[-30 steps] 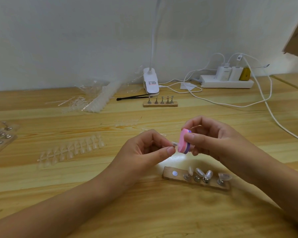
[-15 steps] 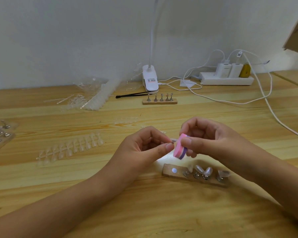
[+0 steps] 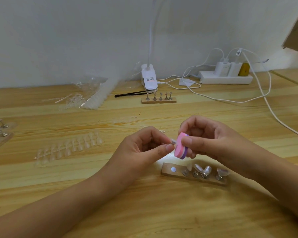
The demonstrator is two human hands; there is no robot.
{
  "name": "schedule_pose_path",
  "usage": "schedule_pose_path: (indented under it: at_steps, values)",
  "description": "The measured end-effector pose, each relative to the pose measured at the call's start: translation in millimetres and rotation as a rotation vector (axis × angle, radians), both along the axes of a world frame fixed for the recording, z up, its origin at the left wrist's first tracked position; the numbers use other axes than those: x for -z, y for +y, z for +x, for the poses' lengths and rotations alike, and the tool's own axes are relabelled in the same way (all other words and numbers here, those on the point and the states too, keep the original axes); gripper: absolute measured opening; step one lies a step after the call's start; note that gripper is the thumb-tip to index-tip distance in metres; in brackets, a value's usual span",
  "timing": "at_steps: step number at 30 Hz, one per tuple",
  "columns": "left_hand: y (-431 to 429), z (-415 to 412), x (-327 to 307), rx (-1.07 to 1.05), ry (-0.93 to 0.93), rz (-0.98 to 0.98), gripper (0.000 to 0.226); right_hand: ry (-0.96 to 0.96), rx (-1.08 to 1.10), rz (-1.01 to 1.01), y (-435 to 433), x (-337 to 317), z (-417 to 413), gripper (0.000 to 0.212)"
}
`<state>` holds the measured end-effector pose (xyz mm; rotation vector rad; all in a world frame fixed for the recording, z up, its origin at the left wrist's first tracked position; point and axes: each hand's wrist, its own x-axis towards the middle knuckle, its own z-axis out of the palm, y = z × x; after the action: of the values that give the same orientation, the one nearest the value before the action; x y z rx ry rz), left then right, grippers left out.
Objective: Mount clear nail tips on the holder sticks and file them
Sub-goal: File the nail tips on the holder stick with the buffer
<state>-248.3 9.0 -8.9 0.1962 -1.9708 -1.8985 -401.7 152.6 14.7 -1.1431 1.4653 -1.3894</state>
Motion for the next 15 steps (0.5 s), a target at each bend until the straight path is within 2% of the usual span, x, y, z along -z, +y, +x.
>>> schedule_pose_path:
  at_steps: [4,8,12,15]
  values:
    - [-0.6,0.0,0.4,-0.009,-0.005,-0.012,0.007,-0.013,0.097,-0.012,-1.7,1.7,-3.8,0.021]
    - [-2.6,-0.1,2.7,-0.011,-0.009,-0.05,0.007,0.024,-0.058,0.019,1.6,0.1,-0.2,0.021]
    - [-2.7,-0.4,2.8,-0.005,0.002,-0.029,0.008,-0.004,0.059,-0.002,-1.5,2.0,-1.6,0.024]
    - [-2.4,-0.4,3.2,-0.003,0.004,-0.037,0.008,0.009,-0.035,0.026,0.3,1.7,-0.6,0.021]
